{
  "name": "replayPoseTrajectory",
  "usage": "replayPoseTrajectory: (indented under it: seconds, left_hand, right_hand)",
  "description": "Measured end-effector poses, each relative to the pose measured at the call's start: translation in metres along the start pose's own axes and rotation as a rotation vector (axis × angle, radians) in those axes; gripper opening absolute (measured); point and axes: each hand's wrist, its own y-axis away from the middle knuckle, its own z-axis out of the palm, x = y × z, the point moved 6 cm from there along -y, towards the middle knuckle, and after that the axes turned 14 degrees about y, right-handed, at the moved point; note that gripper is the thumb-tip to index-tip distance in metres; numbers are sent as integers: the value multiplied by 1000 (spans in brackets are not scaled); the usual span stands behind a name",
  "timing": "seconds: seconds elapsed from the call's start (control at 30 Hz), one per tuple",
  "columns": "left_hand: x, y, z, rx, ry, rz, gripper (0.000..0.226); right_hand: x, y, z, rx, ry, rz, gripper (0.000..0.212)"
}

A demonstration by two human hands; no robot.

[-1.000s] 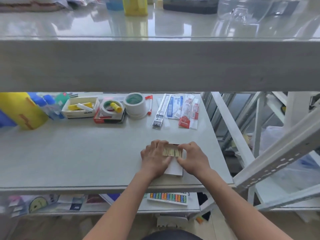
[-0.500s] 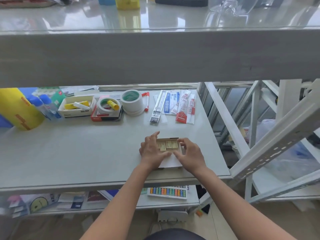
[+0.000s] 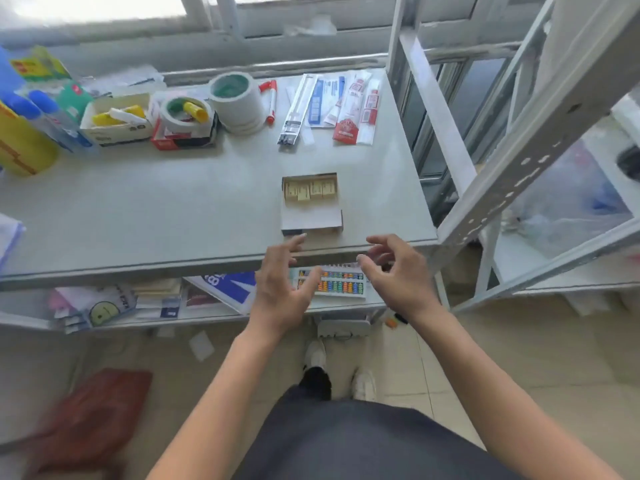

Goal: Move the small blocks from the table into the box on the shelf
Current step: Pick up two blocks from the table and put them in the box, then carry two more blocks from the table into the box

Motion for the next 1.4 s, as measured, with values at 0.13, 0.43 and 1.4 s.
replayPoseTrajectory:
  seconds: [0.13,0.43,1.4]
  left_hand:
    - [-26,58,6,10,92,-220,44]
    - [-55,135,12,-317,-40,-413,31]
    - [64,436,214,-1227,-249,59,42]
  right_hand:
    - [22,42,21,-114,-11,27,26]
    - [40,127,23,-104,-4,152,21]
    - [161,559,-86,360,-26,775,26]
